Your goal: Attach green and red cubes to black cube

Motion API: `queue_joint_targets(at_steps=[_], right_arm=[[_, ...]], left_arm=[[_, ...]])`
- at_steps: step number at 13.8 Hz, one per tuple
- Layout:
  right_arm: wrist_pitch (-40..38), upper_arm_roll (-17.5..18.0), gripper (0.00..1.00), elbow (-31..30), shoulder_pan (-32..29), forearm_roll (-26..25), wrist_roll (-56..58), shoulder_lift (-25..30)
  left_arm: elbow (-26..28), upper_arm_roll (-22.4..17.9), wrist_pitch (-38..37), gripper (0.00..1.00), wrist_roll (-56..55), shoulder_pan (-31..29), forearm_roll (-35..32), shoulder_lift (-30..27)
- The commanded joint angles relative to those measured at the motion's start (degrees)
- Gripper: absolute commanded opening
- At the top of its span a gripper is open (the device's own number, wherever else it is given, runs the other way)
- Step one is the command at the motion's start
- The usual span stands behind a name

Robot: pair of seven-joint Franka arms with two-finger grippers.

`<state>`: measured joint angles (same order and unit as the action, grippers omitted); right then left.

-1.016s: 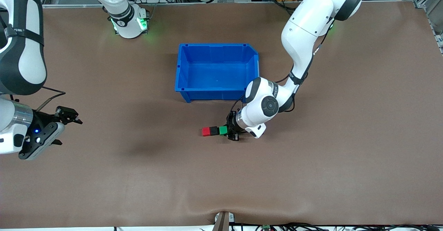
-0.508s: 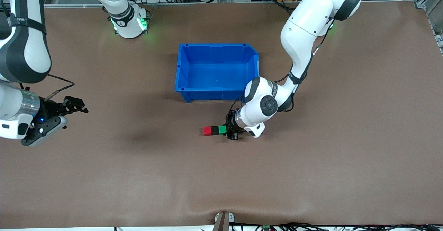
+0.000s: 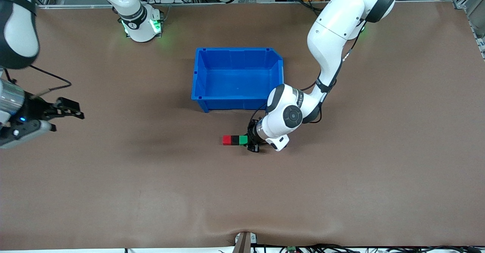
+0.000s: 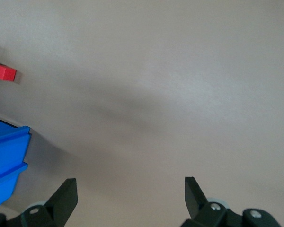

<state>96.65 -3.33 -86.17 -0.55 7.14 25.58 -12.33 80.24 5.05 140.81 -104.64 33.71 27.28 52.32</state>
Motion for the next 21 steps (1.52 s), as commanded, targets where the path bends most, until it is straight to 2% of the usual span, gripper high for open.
queue_joint_targets(at_steps=[1,2,3,4,5,9,13,15,18,21], right_arm=[[-1.5,0.8,1.0,-2.3,-2.4,-1.6,-1.1,4.6],[-3.0,0.8,1.0,-2.3,-2.9,-2.2,-2.1,5.6],[-4.5,0.7,1.0,-2.3,-3.0,-2.2,-3.8,6.3],[-5.8,0.6,1.0,-2.3,-3.0,-2.2,-5.9,7.1],[-6.7,0.6,1.0,-2.3,-2.8,-2.2,-8.6,7.8],[-10.4,0.5,1.0,-2.4,-3.7,-2.2,-17.7,10.0],[-11.8,0.7,1.0,-2.3,-4.0,-2.3,-28.1,10.5],[-12.0,0.7,1.0,-1.7,-4.0,-2.7,-28.3,10.8],[-11.3,0.8,1.0,-1.7,-4.1,-3.6,-28.2,11.6],[-11.4,1.0,1.0,-1.3,-3.1,-6.7,-28.3,11.1]], left_arm=[[-0.2,-0.4,-2.6,0.0,0.5,0.5,-1.1,0.9],[-0.2,-0.4,-2.6,0.0,0.5,0.4,-1.2,0.9],[-0.2,-0.4,-2.6,0.3,0.6,0.2,-1.1,0.9],[-0.2,-0.6,-2.6,0.69,0.7,0.2,-1.2,0.8],[-0.3,-0.7,-2.6,1.0,0.8,0.4,-1.3,0.6],[-1.5,-0.8,-7.3,1.0,1.3,-1.1,-5.7,-2.2],[-1.8,-0.8,-15.7,1.0,5.3,-5.8,-7.9,-9.8],[-1.2,-0.7,-18.4,1.0,9.3,-8.1,-10.7,-15.0],[-1.1,-0.9,-25.5,1.0,13.8,-12.0,-11.2,-19.8],[-1.1,-0.9,-30.6,1.0,14.2,-14.3,-15.7,-23.2]])
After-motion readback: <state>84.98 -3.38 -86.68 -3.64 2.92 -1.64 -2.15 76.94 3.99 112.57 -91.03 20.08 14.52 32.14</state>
